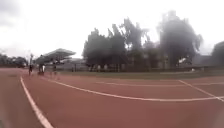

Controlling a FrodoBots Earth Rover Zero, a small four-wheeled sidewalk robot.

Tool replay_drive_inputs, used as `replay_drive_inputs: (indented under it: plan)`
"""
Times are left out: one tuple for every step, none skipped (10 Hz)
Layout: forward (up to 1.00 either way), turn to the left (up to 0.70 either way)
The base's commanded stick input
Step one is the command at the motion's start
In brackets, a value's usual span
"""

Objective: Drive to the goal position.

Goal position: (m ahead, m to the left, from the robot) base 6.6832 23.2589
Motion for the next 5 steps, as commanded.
replay_drive_inputs:
  plan:
    - [0.70,0.00]
    - [0.70,0.00]
    - [0.70,0.00]
    - [0.70,0.00]
    - [0.70,0.02]
